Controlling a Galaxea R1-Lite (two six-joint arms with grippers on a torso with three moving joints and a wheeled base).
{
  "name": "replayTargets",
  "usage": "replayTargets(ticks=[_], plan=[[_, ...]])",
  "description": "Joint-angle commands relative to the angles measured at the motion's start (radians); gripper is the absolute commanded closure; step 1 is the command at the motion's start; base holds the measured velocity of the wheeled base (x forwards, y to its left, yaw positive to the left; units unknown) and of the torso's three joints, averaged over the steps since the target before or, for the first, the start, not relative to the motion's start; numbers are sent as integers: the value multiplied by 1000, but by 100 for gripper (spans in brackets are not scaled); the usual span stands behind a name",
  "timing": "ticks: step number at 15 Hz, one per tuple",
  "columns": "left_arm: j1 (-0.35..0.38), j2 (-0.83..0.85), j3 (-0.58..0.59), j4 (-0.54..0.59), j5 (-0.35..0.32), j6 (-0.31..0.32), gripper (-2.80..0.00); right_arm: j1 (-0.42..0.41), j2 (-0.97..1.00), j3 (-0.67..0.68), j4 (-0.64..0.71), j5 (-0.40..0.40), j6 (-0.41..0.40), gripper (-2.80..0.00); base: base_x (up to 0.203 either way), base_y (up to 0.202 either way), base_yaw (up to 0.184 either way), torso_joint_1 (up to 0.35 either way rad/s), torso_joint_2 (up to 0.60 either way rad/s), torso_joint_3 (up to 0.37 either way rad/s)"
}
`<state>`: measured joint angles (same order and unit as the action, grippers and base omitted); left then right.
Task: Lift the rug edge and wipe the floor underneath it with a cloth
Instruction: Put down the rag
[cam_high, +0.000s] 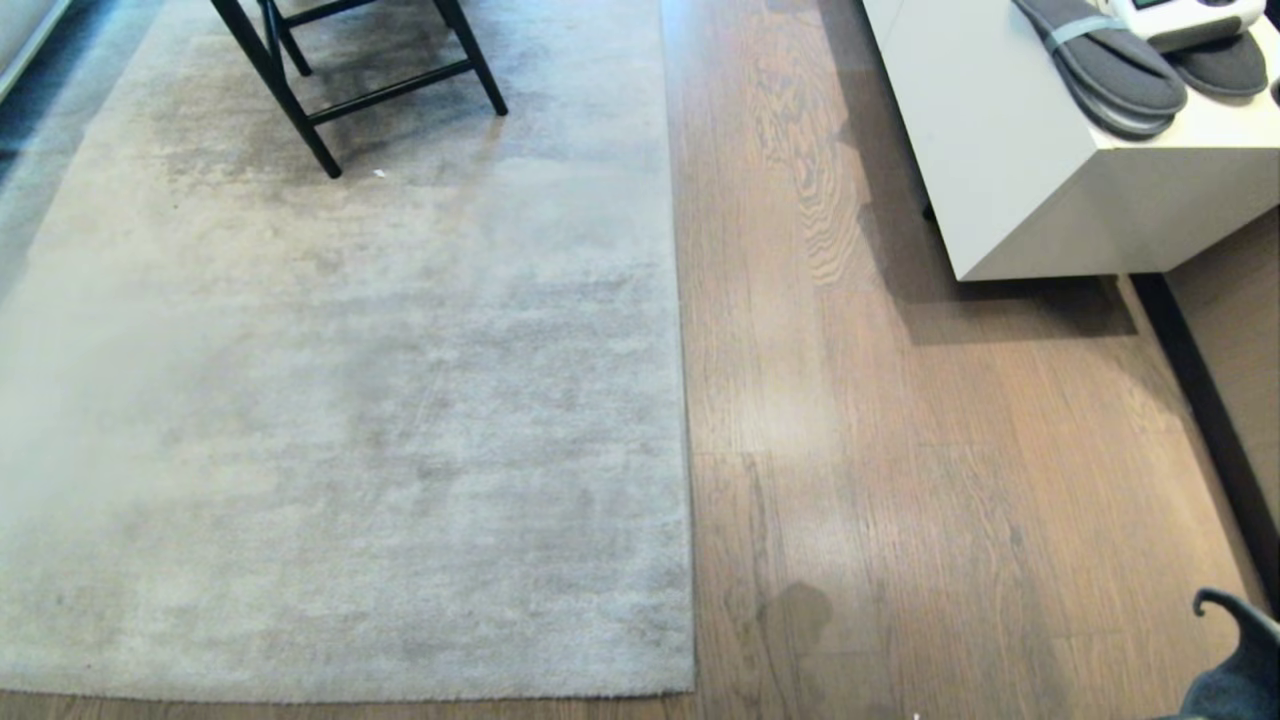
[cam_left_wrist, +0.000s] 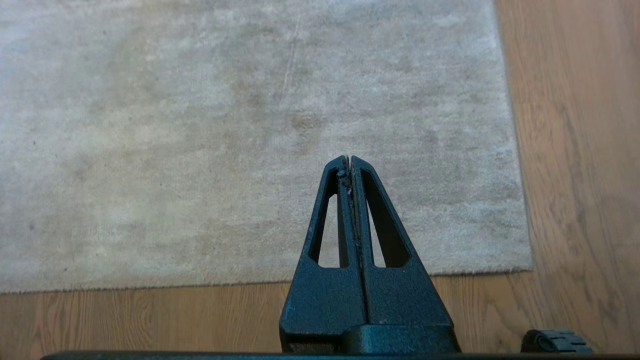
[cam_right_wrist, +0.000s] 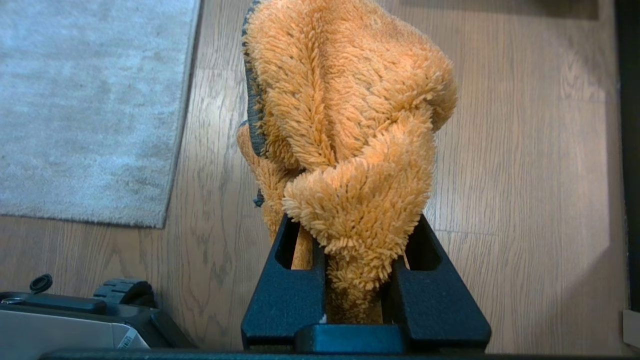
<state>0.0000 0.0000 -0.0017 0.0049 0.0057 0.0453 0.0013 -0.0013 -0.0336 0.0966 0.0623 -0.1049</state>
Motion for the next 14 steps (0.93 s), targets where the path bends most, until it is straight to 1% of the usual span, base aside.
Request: replayTargets(ticks=[1,14], plan=[[0,0,0,0,0,1,0,0,1,0,0,1,-1,0,0,0,0,-1,-3,197],[0,0,0,0,0,-1,0,0,1,0,0,1,-1,0,0,0,0,3,2,203]])
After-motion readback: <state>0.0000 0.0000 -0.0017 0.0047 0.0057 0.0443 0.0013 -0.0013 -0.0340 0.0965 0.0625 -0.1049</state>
